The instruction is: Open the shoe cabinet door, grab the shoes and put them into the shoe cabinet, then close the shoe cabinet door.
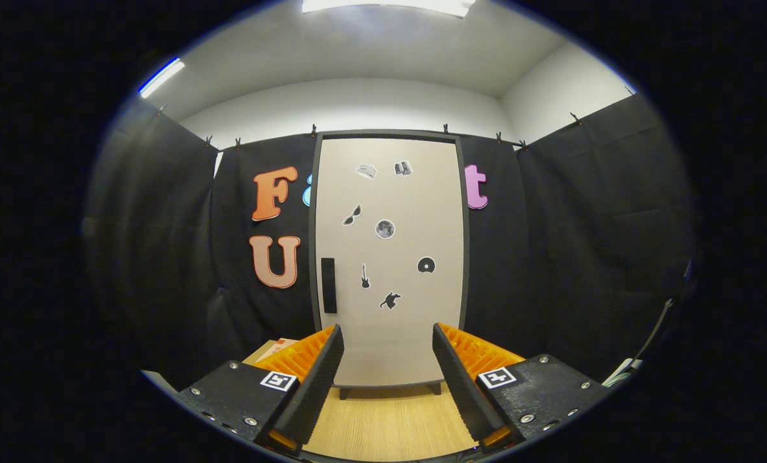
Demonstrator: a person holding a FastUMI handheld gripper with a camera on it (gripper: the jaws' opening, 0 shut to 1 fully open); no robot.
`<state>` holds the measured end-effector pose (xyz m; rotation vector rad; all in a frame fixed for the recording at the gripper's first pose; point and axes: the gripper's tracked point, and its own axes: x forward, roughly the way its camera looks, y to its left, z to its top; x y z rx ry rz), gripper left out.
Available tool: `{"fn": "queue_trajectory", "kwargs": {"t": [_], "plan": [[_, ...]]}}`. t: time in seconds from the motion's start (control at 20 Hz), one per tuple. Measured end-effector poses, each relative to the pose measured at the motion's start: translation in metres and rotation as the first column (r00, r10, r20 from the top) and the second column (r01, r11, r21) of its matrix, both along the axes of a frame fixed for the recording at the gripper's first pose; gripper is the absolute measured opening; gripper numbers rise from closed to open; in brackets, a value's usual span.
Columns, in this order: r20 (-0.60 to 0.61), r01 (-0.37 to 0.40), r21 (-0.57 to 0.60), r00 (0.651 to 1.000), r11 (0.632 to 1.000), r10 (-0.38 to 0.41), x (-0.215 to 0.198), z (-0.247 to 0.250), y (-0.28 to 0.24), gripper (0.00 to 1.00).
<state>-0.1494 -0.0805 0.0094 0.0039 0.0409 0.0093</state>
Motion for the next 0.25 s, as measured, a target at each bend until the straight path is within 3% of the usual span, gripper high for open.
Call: {"fn": "queue_trajectory", "kwargs": {"t": [0.25], "plan": [[-0.001,0.006,-0.012,1.000,1.000,-0.006,-0.0003,0.0015,-0.0022,0.88]]}}
